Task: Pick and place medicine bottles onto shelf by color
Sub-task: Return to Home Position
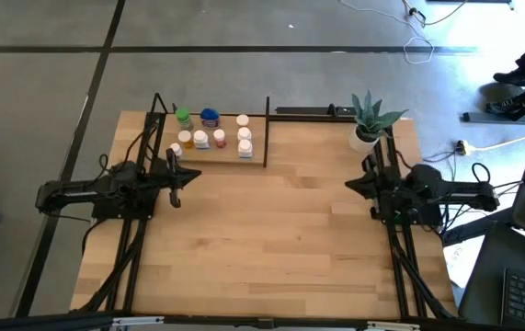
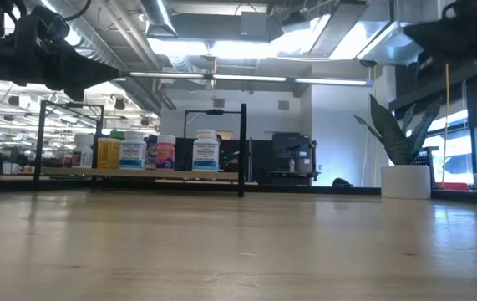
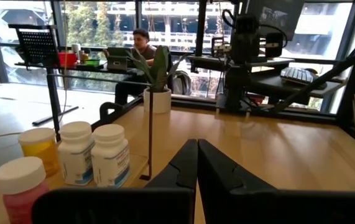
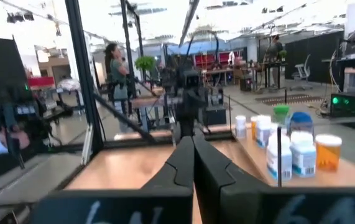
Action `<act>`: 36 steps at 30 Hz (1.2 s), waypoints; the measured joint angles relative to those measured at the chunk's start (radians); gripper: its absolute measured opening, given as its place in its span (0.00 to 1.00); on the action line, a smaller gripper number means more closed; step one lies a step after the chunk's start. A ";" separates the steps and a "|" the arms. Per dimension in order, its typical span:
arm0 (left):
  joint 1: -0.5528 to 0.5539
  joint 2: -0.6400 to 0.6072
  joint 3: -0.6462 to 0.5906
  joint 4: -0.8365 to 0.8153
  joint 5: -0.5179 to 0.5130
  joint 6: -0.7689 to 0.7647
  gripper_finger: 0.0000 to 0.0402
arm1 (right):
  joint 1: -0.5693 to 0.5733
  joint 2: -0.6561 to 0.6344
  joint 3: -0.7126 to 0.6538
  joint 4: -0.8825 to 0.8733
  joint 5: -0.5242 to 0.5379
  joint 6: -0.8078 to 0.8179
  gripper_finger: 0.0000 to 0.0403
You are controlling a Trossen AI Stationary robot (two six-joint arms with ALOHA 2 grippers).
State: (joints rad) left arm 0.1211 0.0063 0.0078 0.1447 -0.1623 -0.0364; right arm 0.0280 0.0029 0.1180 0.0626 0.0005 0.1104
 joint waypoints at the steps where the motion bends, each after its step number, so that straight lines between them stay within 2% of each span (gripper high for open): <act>1: 0.000 0.000 0.000 0.000 0.000 0.000 0.00 | 0.000 0.000 -0.017 0.004 0.000 -0.007 0.00; 7: 0.000 0.000 0.000 0.000 0.000 -0.006 0.00 | 0.000 0.001 -0.110 0.029 -0.001 0.052 0.00; 12: 0.000 0.000 0.000 -0.001 0.000 -0.014 0.01 | 0.000 0.005 -0.111 -0.034 0.005 0.148 0.01; 19: 0.000 0.000 0.000 -0.001 0.000 -0.073 0.01 | 0.000 0.004 -0.111 -0.035 0.009 0.136 0.02; 36: 0.000 0.000 0.000 -0.001 -0.003 -0.059 0.05 | 0.000 0.004 -0.111 -0.036 0.005 0.091 0.02</act>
State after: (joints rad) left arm 0.1211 0.0063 0.0078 0.1432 -0.1658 -0.0955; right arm 0.0280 0.0071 0.0071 0.0261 0.0059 0.2016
